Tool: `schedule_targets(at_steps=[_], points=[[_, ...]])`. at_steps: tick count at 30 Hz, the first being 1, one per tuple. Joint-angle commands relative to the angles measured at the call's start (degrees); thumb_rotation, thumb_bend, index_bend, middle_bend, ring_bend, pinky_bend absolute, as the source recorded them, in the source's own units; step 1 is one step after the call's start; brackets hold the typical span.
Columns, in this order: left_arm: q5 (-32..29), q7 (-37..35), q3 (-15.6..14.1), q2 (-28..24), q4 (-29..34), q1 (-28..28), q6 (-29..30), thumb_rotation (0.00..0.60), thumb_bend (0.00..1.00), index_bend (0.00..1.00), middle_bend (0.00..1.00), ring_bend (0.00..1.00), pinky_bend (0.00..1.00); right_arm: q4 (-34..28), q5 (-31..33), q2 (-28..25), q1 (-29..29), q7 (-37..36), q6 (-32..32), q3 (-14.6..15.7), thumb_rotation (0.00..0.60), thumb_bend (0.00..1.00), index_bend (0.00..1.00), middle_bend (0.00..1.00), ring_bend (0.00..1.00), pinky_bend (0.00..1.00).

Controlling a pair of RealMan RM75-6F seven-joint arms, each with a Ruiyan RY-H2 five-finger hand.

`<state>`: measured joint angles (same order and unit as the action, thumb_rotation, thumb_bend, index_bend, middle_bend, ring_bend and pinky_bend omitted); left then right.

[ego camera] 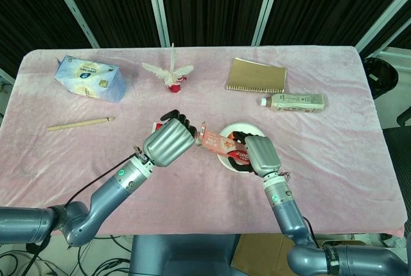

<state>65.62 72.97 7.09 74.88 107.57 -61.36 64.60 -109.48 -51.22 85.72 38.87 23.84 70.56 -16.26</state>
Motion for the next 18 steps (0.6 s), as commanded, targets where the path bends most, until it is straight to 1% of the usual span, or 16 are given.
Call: schedule_targets(at_steps=[1, 18], points=[[0.0, -0.05, 0.0, 0.08, 0.01, 0.0, 0.05, 0.6, 0.4, 0.62, 0.68, 0.55, 0.62, -0.07, 0.01, -0.08, 0.01, -0.04, 0.04, -0.08, 0.6, 0.39, 0.44, 0.43, 0.42, 0.48], [-0.04, 0.31, 0.23, 0.02, 0.36, -0.3, 0.17, 0.6, 0.4, 0.62, 0.68, 0.55, 0.62, -0.03, 0.19, -0.27, -0.02, -0.29, -0.01, 0.07, 0.6, 0.39, 0.44, 0.43, 0.42, 0.48]])
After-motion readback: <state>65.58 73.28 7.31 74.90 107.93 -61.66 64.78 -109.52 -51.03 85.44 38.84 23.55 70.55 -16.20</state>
